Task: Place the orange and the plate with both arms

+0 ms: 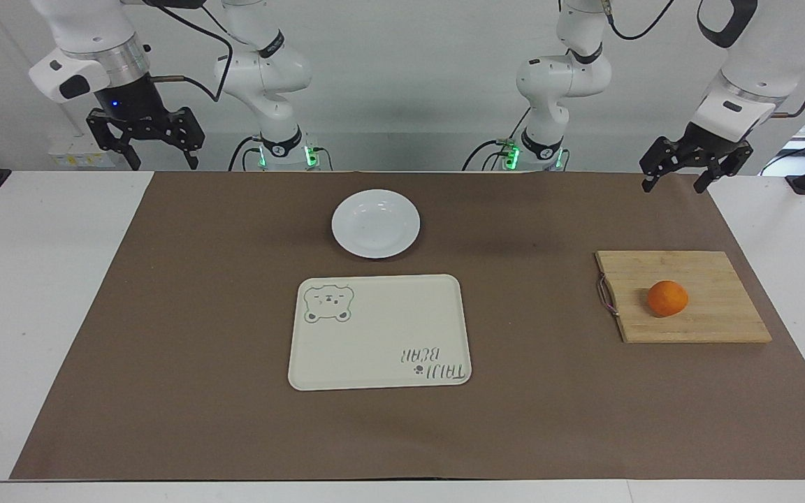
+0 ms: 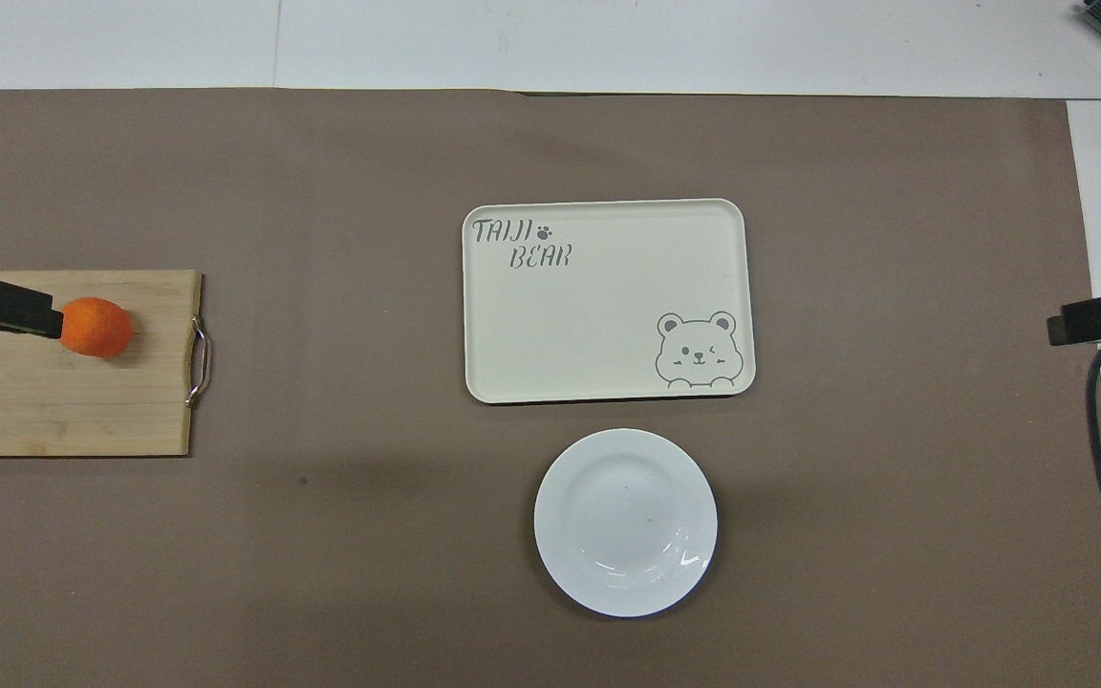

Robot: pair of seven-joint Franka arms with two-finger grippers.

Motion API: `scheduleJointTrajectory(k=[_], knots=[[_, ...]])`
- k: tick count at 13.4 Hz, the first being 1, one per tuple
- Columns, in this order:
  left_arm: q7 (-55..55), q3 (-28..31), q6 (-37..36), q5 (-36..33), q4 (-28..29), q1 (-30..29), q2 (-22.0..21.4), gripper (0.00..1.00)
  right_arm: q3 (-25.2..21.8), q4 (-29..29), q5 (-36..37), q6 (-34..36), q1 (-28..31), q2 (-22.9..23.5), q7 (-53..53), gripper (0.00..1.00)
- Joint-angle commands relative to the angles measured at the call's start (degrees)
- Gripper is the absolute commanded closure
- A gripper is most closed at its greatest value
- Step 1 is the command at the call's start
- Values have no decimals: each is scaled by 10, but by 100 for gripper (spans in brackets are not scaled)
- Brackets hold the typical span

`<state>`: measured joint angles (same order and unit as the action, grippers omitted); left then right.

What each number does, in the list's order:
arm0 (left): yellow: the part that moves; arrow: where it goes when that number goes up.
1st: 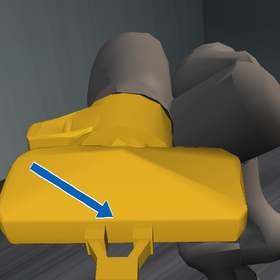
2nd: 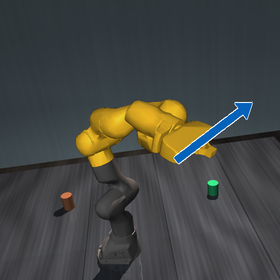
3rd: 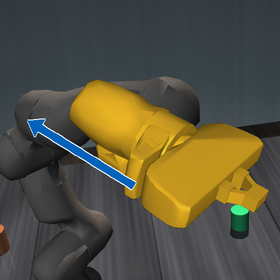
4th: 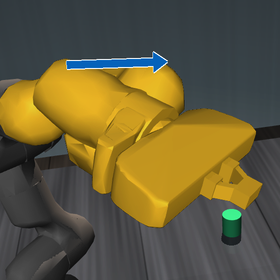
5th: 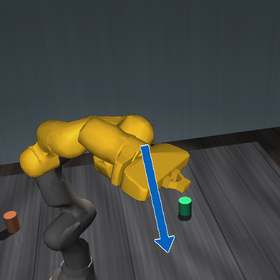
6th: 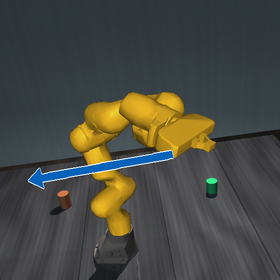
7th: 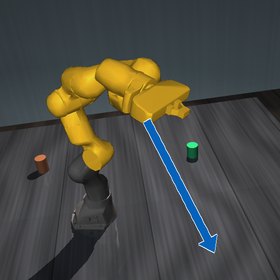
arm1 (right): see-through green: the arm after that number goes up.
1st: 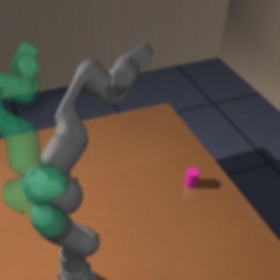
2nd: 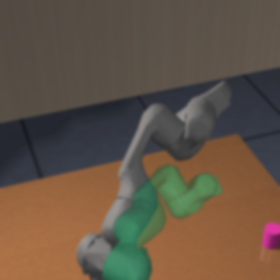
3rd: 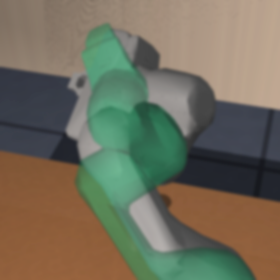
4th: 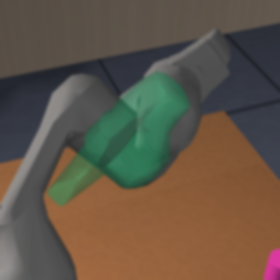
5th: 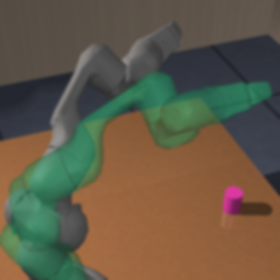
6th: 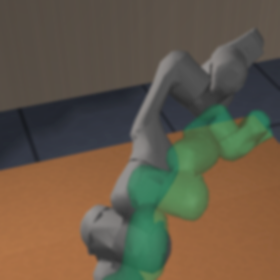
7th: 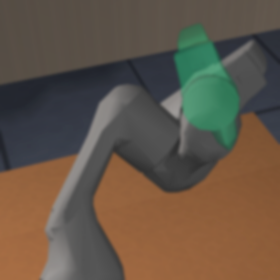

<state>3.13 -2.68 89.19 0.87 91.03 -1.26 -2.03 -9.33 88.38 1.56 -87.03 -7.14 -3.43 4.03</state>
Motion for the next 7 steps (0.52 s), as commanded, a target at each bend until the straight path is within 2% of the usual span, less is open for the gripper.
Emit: scheduleJointTrajectory(k=[1,7], knots=[[-3,-2,-13,-8,4,-3,-6,0,3,5,1,5,5,-7,12,0],[-8,-2,-8,-8,6,-4,-7,0,3,5,2,5,5,-7,12,0]])
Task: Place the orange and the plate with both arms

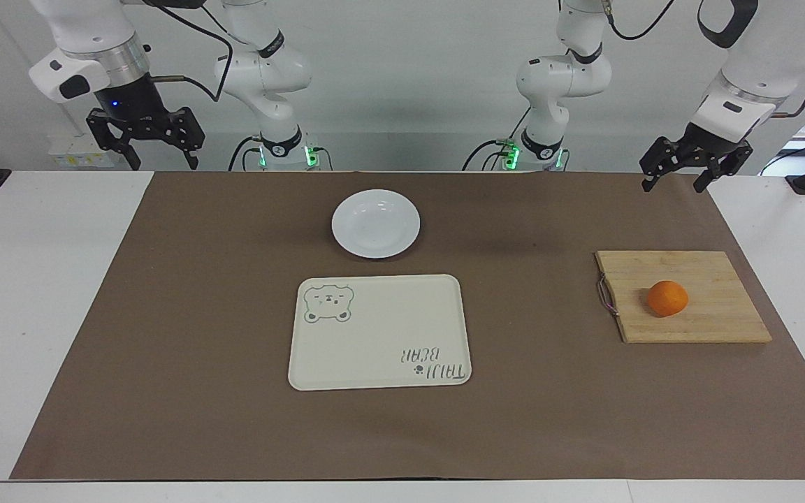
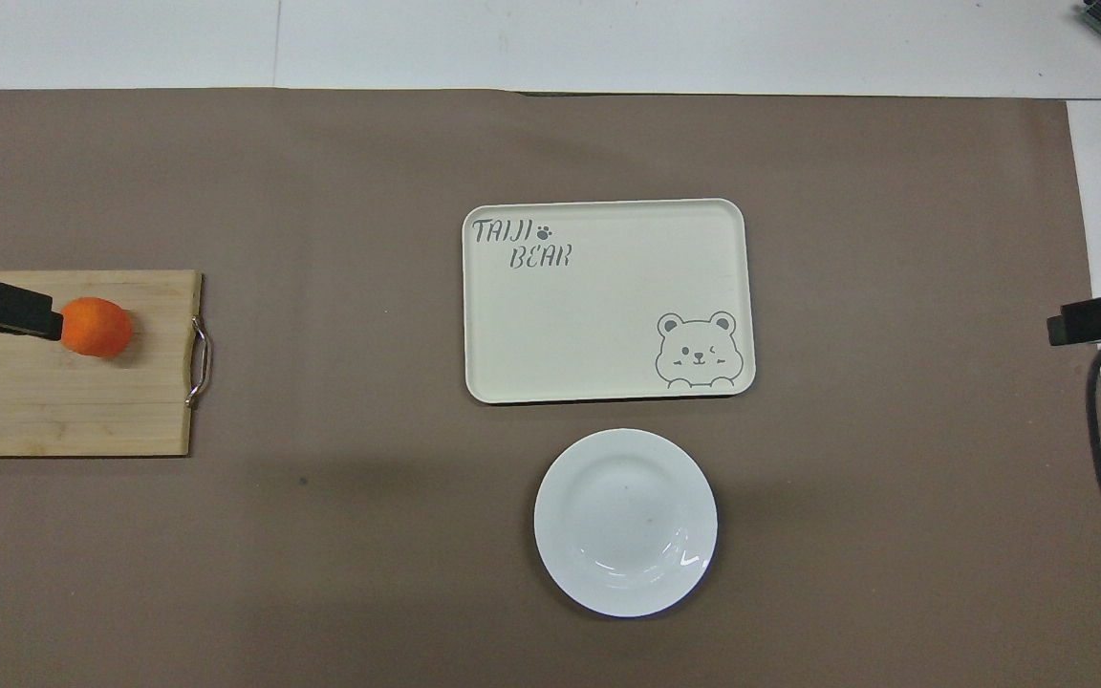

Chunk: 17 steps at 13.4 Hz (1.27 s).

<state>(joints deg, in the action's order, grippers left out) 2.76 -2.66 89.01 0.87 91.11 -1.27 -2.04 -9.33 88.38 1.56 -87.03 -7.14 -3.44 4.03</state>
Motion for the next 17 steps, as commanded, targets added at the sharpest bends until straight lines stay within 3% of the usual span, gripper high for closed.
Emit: scheduleJointTrajectory(k=[1,11,17], knots=[[-2,-2,-6,-8,6,-5,-6,0,3,5,1,6,5,-7,12,0],[19,-1,-7,-8,17,-6,-7,0,3,5,2,5,5,-7,12,0],[70,0,69,-8,71,-45,-6,0,3,5,1,5,5,-7,12,0]])
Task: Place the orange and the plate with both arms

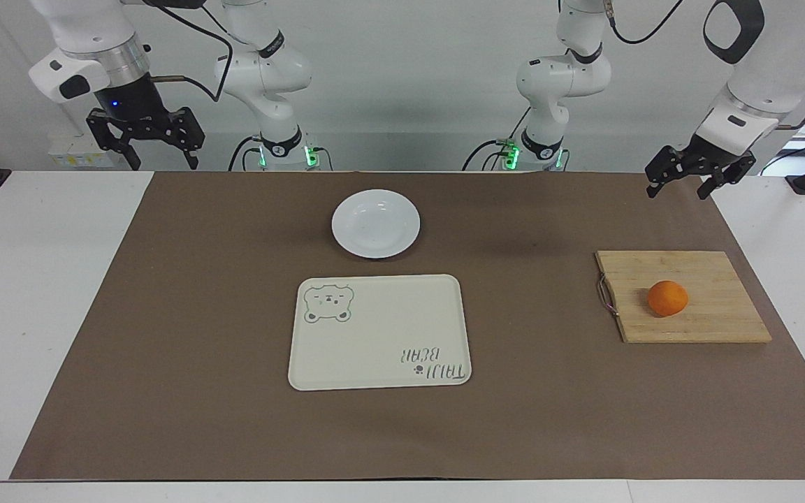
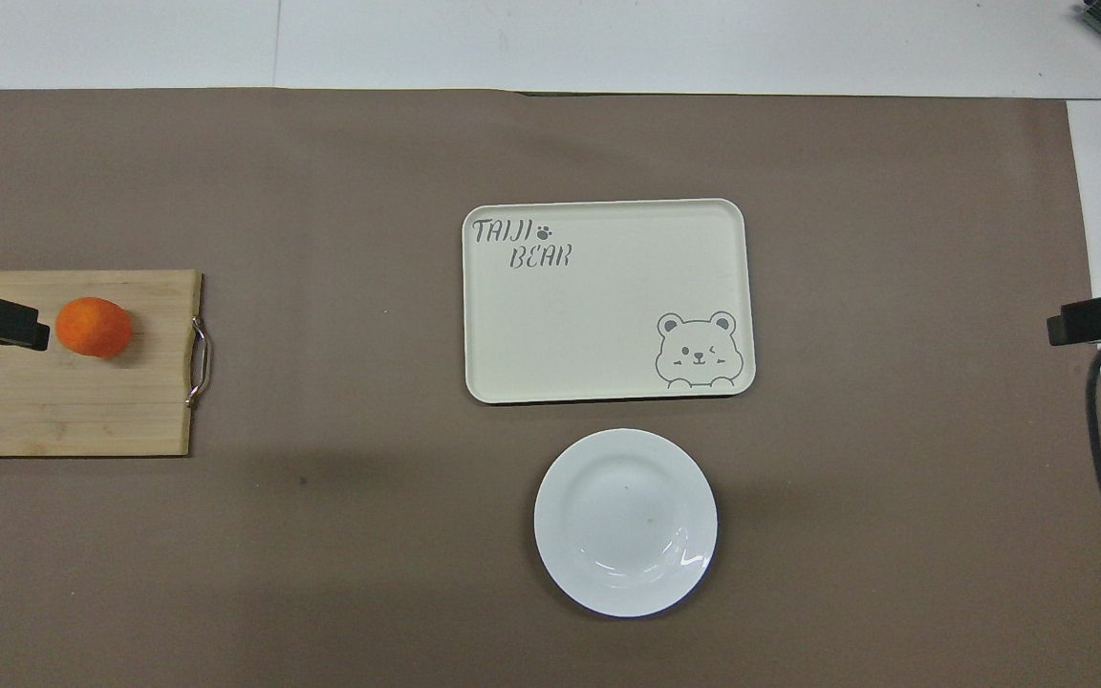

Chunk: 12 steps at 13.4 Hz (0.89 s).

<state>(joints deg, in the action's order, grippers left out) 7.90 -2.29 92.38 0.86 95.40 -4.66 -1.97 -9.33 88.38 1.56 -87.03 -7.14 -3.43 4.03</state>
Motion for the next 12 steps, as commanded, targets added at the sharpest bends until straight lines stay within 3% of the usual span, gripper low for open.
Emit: scheduleJointTrajectory(k=[1,7,12], knots=[[19,-3,51,-8,41,-19,-6,0,3,5,1,5,5,-7,13,0],[44,-3,148,-8,94,-54,12,0,3,5,2,6,5,-7,13,0],[47,-3,217,-8,117,-63,54,0,3,5,2,5,5,-7,12,0]])
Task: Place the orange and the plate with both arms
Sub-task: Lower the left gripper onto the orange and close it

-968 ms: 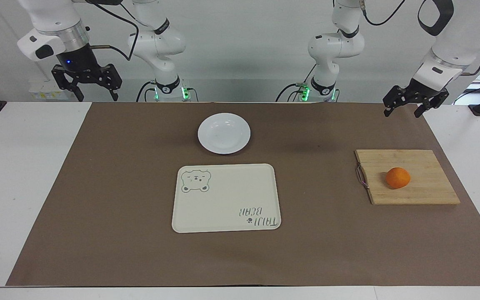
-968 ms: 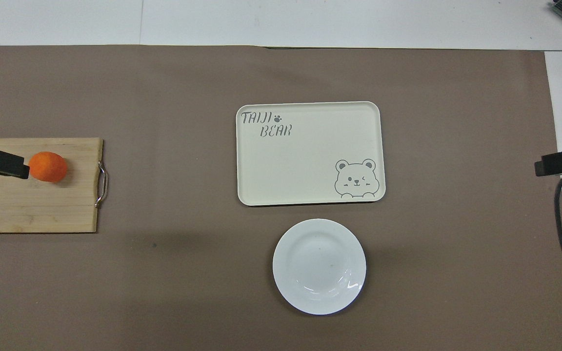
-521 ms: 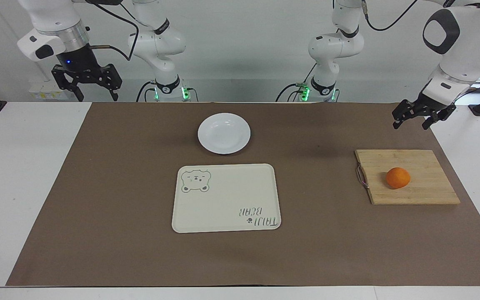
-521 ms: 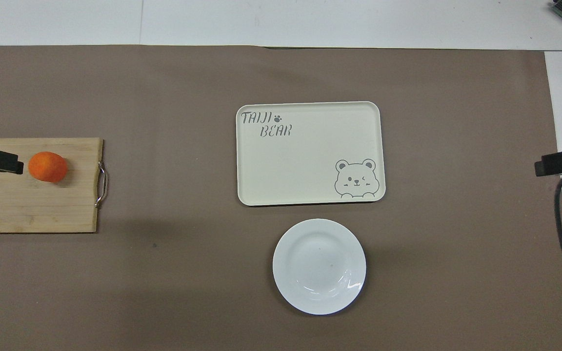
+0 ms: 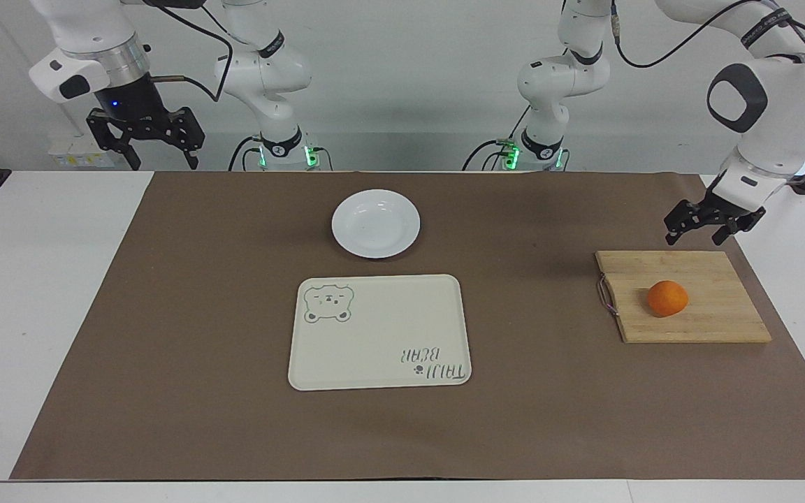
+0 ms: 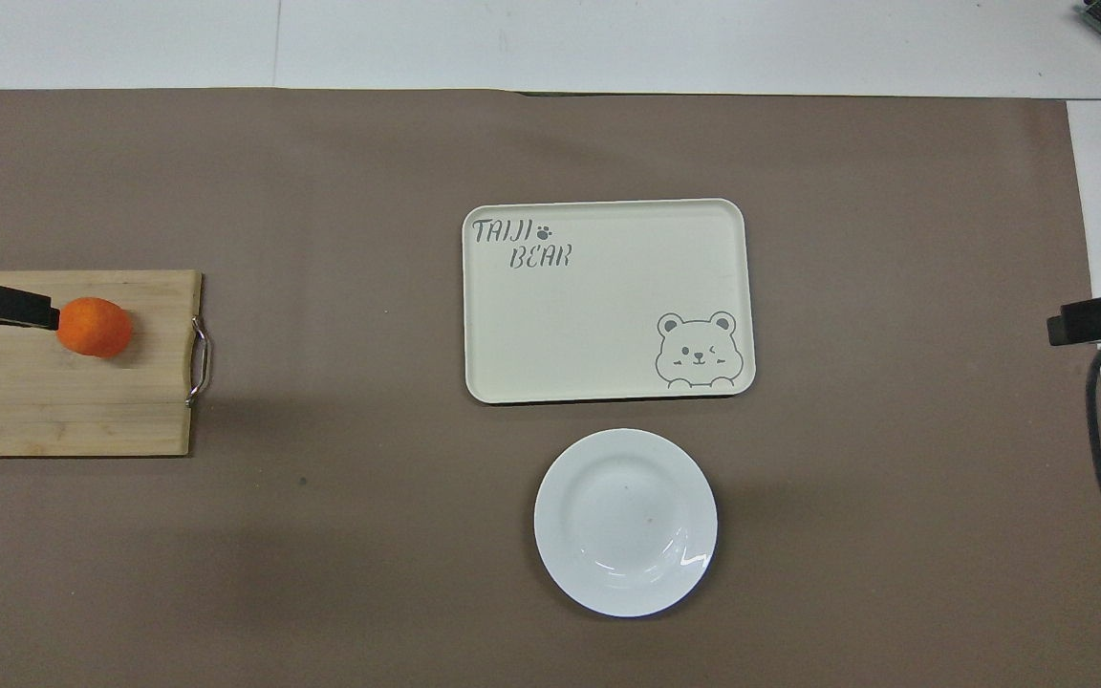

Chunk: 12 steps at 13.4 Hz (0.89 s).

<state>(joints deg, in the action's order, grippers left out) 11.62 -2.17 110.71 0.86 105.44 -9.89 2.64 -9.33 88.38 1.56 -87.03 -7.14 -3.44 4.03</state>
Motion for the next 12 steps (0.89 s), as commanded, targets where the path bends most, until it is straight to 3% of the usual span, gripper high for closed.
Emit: scheduleJointTrajectory(k=[1,7,12], knots=[[15,-5,45,-8,22,-12,17,0,3,5,2,5,5,-7,13,0],[22,-5,143,-8,60,-30,65,0,3,5,2,5,5,-7,13,0],[16,-5,179,-8,72,-33,99,0,3,5,1,6,5,-7,13,0]])
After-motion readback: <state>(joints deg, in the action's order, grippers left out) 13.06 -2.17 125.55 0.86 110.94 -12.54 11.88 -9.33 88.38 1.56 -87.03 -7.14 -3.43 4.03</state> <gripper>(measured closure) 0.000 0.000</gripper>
